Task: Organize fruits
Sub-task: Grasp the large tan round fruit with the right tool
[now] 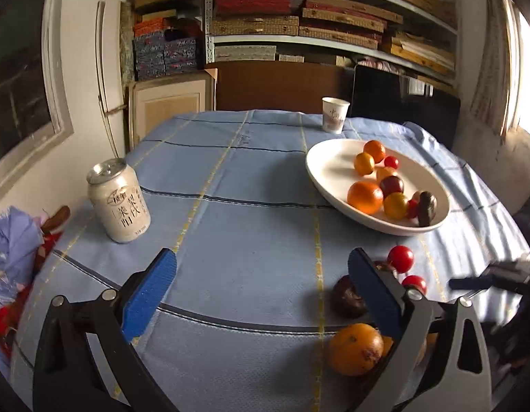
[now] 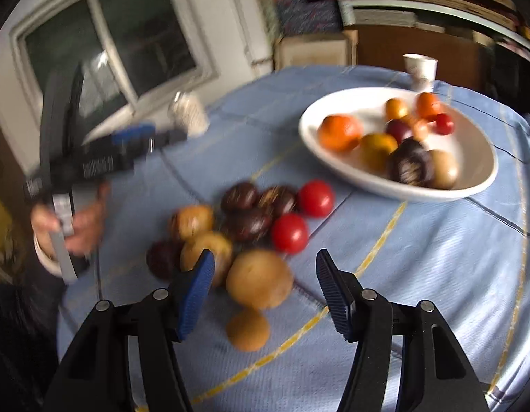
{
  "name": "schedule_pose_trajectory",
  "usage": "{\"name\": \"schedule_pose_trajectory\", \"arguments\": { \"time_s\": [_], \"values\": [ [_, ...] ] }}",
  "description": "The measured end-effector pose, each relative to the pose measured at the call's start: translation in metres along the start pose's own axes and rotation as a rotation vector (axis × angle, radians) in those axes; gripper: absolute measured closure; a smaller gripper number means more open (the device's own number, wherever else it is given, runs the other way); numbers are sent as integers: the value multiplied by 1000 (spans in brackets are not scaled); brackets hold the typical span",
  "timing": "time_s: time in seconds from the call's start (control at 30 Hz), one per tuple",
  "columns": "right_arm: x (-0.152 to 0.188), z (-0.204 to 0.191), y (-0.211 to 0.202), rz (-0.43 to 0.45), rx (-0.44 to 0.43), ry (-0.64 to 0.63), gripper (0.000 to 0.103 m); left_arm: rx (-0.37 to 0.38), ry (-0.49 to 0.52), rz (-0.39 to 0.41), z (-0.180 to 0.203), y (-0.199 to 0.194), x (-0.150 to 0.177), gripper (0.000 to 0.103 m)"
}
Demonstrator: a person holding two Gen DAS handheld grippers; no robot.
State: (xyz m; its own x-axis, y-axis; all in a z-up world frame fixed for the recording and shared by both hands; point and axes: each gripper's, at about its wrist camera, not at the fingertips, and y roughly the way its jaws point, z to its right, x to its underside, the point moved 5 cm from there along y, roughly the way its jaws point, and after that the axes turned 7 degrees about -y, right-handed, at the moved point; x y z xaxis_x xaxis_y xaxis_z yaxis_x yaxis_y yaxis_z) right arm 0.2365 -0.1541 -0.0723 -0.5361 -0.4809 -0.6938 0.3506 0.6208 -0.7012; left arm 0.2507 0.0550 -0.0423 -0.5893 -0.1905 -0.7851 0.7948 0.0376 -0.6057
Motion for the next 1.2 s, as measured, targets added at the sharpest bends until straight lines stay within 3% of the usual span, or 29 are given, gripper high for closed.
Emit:
{"name": "schedule_pose_trajectory", "arguments": {
  "time_s": [0.17,0.63,1.2],
  "values": [
    [5,-16,7,-39,-7,-75,42,57,-16,-58,0,6,4,5],
    [14,-21,18,-105,70,-126,42,34,31,-61,10,7,10,5],
    [12,-20,21,-111,116,-114,57,26,36,-74,9,9,12,5]
  ]
}}
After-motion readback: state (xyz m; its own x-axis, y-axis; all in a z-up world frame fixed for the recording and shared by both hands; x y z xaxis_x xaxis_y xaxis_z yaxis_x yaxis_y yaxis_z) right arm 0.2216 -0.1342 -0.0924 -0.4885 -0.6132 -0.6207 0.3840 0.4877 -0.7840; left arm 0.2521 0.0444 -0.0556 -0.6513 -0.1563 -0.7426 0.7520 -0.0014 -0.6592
